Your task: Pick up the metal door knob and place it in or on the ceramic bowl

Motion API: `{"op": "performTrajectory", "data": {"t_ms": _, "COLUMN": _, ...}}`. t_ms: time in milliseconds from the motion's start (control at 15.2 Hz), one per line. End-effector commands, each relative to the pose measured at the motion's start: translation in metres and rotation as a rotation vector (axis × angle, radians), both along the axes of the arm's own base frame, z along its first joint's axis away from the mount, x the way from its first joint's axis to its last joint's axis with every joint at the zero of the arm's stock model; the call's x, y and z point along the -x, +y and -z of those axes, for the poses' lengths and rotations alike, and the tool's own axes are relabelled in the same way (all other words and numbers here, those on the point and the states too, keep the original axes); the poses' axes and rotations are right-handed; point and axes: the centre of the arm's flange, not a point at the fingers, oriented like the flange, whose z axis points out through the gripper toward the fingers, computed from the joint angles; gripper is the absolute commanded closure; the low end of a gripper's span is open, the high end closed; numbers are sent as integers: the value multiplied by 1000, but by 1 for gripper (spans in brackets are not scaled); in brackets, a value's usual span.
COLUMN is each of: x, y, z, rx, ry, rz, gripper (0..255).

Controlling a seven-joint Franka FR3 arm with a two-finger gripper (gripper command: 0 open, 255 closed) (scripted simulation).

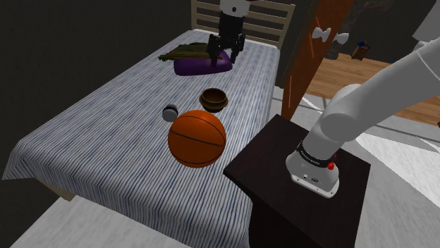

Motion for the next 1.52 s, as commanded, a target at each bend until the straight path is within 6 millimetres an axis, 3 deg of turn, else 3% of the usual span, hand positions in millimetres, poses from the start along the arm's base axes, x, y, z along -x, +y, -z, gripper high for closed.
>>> {"op": "performTrajectory", "data": {"t_ms": 0, "x": -18, "y": 5, "z": 19, "rx": -5, "ry": 7, "rz": 32, "gripper": 0}}
{"op": "performTrajectory", "data": {"t_ms": 726, "x": -117, "y": 32, "z": 125, "rx": -31, "ry": 51, "rz": 201, "gripper": 0}}
{"op": "performTrajectory", "data": {"t_ms": 1452, "x": -215, "y": 45, "z": 234, "rx": -57, "ry": 94, "rz": 369, "gripper": 0}}
